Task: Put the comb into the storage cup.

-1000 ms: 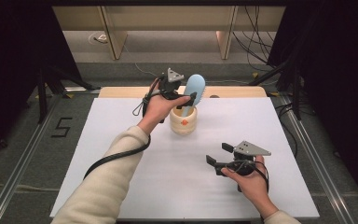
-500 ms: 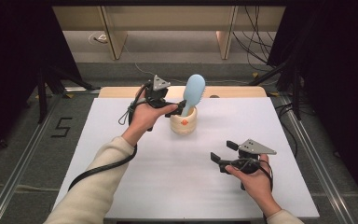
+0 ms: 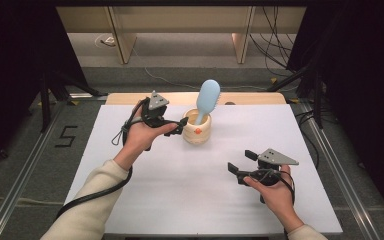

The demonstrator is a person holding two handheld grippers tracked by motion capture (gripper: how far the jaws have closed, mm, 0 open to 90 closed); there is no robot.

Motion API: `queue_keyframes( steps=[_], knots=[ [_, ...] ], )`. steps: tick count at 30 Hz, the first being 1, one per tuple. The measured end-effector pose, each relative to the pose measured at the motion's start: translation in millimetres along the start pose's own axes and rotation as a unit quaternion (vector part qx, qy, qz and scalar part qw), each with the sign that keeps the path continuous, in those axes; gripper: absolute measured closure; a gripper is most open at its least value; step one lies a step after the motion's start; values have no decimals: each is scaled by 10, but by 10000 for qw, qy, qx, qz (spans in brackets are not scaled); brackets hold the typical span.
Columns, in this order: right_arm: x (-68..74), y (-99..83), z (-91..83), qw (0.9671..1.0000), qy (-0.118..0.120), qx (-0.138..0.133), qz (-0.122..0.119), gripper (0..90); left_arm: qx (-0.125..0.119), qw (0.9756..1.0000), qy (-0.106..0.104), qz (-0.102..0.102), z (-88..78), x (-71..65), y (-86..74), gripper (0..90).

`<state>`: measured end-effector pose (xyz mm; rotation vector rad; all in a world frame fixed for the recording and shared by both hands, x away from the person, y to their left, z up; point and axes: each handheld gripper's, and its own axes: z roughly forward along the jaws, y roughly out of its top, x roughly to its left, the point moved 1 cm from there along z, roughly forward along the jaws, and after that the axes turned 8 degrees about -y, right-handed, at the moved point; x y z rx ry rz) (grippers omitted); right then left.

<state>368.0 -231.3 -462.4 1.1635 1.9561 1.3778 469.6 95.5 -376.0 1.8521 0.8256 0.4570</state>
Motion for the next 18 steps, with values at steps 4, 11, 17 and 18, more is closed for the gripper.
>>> queue_keyframes(
  steps=[4, 11, 17, 18],
  knots=[
    [-35, 5, -24, 10000, -38, -21, 5, 159, 16, 10000, -49, -30, -97, -19, -127, 0],
    [-71, 1, -48, 10000, -80, -28, -18, 160, -67, 9999, -32, -97, -274, -36, -364, 2],
    [-88, -2, -59, 9999, -107, -10, -48, 160, -181, 9998, -66, 9, -415, -65, -543, 14],
    [-89, -1, -63, 9999, -107, -12, -64, 160, -193, 9998, -98, -1, -437, -76, -578, 13]
  ],
)
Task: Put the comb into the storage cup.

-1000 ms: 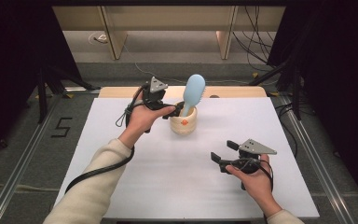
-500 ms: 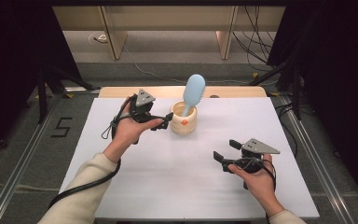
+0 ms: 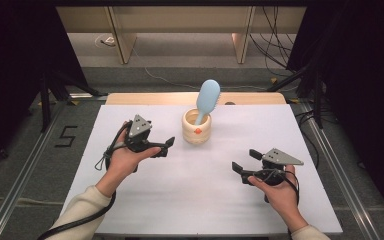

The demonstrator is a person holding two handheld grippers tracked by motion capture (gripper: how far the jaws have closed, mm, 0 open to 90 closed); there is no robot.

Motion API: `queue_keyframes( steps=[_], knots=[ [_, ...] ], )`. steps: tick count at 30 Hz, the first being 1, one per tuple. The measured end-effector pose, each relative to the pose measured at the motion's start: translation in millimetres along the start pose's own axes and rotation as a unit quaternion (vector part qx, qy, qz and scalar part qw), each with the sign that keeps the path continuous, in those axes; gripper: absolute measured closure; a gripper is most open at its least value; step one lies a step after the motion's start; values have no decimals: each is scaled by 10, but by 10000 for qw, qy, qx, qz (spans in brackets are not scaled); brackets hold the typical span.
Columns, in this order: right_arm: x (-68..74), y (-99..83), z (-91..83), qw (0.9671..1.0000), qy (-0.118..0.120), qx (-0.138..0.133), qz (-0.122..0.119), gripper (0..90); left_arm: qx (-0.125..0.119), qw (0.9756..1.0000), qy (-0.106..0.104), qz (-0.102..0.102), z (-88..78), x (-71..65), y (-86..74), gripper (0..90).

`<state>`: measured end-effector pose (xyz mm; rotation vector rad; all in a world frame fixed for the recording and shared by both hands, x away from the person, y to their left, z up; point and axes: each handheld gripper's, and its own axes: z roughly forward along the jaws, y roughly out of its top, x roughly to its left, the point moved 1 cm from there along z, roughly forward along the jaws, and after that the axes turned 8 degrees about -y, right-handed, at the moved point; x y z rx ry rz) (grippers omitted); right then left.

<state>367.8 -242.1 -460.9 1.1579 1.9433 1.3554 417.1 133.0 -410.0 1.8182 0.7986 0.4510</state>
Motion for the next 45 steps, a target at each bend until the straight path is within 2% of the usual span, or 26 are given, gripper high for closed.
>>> queue_keyframes(
  steps=[3, 14, 18, 25, 45],
  knots=[
    [-13, -3, -5, 10000, 9, -10, -11, 160, -1, 10000, -15, 43, -53, -24, -91, 11],
    [-41, -18, -41, 10000, -3, 5, -53, 160, 106, 9998, -146, -25, -166, -66, -407, 11],
    [-46, -28, -50, 10000, -26, 14, -94, 160, 129, 9999, -76, -24, -230, -33, -484, 10],
    [-56, -39, -66, 9999, -41, 29, -98, 160, 93, 9999, 44, -10, -308, 2, -573, 14],
    [-70, -64, -85, 9999, -73, 62, -122, 160, 194, 9996, 180, -81, -448, 88, -749, 13]
  ],
)
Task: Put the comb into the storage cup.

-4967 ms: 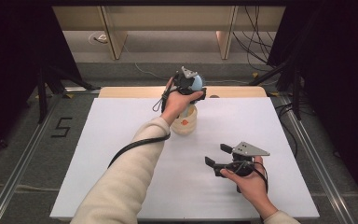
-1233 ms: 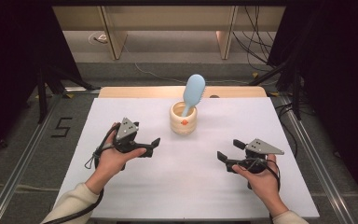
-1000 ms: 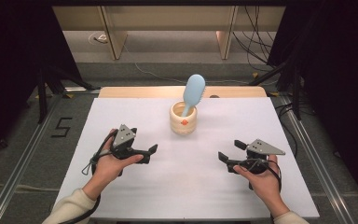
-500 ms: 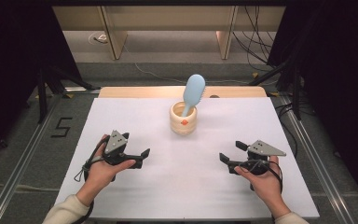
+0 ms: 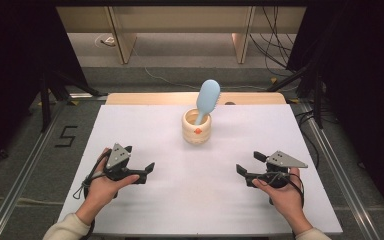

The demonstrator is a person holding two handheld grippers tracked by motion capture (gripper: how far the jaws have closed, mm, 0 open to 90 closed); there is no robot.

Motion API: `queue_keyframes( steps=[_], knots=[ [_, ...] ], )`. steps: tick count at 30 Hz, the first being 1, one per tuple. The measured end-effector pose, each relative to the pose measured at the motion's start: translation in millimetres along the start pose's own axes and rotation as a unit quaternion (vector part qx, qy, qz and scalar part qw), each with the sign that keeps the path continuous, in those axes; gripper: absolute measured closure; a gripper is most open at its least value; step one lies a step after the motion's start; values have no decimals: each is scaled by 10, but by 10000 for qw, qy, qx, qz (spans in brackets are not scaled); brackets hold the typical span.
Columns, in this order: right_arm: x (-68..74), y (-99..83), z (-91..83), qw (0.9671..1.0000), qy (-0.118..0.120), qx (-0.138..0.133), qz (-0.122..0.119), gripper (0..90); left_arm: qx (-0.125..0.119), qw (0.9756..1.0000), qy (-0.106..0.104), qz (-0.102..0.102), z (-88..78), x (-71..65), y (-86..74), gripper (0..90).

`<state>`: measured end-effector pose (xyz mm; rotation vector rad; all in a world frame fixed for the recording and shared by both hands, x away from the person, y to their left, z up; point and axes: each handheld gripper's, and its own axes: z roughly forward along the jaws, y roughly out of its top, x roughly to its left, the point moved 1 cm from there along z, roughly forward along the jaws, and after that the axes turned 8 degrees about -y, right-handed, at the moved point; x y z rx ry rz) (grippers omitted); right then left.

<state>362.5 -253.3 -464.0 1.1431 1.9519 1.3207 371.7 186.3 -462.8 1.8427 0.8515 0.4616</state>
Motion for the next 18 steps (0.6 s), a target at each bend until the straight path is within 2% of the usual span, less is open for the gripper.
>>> queue_keyframes(
  steps=[18],
  knots=[
    [9, -9, 13, 10000, -7, 8, -8, 160, 77, 9999, -63, 49, 47, -42, -22, 13]
  ],
)
